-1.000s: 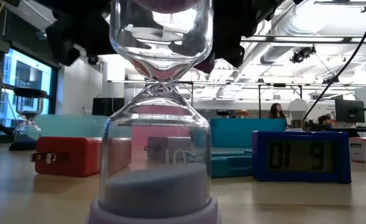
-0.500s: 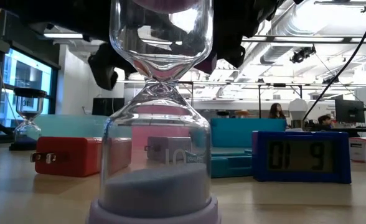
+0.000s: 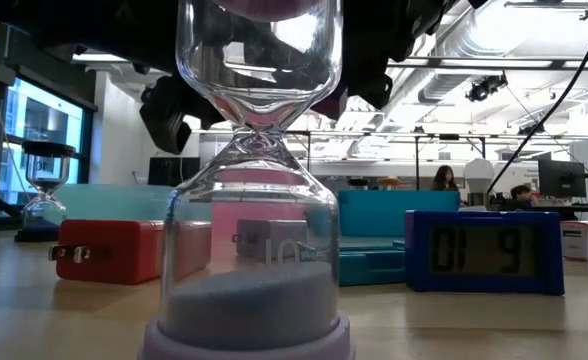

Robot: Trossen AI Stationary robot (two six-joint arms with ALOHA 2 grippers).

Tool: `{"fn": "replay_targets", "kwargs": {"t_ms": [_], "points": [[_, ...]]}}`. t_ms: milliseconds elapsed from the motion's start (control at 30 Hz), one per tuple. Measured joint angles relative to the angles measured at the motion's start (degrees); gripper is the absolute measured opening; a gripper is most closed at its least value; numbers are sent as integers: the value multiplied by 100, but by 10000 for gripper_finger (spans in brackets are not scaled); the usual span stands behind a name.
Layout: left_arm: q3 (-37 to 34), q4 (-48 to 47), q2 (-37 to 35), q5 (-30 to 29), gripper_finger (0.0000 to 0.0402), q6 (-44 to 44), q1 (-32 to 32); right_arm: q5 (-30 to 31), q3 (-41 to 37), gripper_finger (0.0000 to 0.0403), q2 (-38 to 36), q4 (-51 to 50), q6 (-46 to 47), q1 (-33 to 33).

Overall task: Pick & Place Office items
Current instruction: Put the top dark blue digital timer into the green bin

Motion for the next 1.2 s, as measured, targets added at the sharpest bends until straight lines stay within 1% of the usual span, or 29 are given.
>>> {"fn": "replay_targets", "kwargs": {"t_ms": [67,333,467,667,767,900,1067,1200], "points": [[0,-11,0,-2,221,-5,0,-1,0,124,0,0,1,0],[0,28,0,-13,117,-342,0,-36,-2,125,0,4,-1,0],[0,-9,0,-31,82,-294,-4,-63,-2,127,0,7,19,0],[-2,-11,0,-42,72,-300,-6,-180,-2,127,0,24,21,-7],[-4,0,0,-57,71,-338,-4,-150,-2,143,0,24,28,-4],[-4,41,0,-184,69,-457,-4,-16,-2,184,0,93,6,-4],[-2,51,-2,-418,69,-541,2,594,-4,250,2,-5,67,2],[-2,-9,-2,-607,69,-730,3,1113,-4,294,-18,-62,-299,0]]}}
